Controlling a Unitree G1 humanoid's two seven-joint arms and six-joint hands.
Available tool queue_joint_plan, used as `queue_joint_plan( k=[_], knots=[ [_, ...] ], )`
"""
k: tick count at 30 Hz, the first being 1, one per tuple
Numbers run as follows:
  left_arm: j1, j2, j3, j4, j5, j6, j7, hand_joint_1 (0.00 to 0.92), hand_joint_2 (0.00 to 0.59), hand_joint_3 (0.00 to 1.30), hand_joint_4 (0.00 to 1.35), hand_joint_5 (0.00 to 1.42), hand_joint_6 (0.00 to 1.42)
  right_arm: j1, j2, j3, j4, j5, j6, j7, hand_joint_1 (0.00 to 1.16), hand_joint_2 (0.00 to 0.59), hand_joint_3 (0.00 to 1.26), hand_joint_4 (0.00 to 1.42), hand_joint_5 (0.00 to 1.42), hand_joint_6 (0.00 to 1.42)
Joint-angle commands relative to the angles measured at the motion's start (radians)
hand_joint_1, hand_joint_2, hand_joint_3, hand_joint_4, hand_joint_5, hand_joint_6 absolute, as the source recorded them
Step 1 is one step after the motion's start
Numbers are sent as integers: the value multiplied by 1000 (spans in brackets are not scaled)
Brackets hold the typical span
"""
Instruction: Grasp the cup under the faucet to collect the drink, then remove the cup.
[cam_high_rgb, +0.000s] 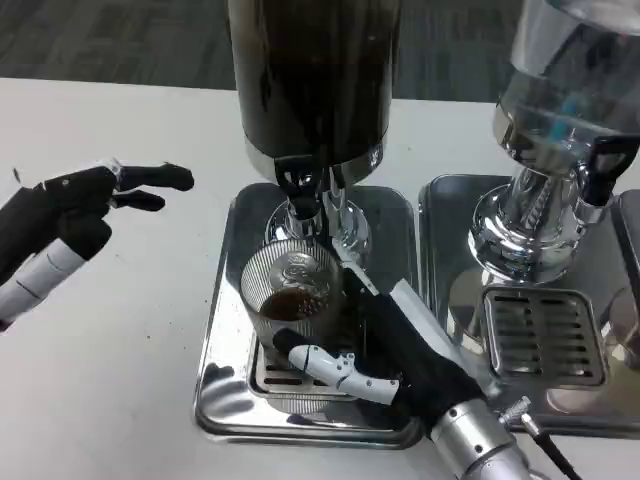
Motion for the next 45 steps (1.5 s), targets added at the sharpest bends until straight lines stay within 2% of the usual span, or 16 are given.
queue_joint_plan(
  k=[1, 10, 14, 25, 28, 36, 45],
  knots=[
    [-5, 19, -2, 10, 8, 11, -1, 0, 114, 408, 270, 209, 312, -2, 10, 5, 3, -25, 6, -30, 587, 202, 0, 0, 0, 0],
    [-3, 23, -6, 15, 13, 11, -5, 0, 128, 412, 280, 219, 312, 3, 28, 13, 4, -43, 18, -62, 626, 199, 0, 0, 0, 37],
    [0, 23, -10, 12, 17, 13, -5, 0, 153, 412, 284, 220, 312, 12, 41, 23, 5, -70, 19, -100, 628, 199, 0, 0, 47, 124],
    [11, 34, -9, 4, 23, 7, -8, 0, 168, 419, 294, 220, 328, 7, 58, 45, 19, -135, 46, -170, 628, 199, 0, 0, 199, 332],
    [14, 35, -9, 0, 25, 5, -6, 0, 171, 420, 294, 220, 329, 7, 61, 50, 19, -145, 50, -185, 628, 199, 4, 66, 244, 386],
    [24, 37, -11, -9, 30, 0, -5, 0, 175, 415, 294, 220, 331, 14, 66, 59, 28, -159, 56, -216, 628, 199, 127, 222, 399, 571],
    [24, 39, -8, -5, 34, 1, -6, 0, 179, 398, 294, 220, 348, 29, 66, 68, 24, -180, 42, -275, 641, 204, 202, 302, 476, 629]
  ],
)
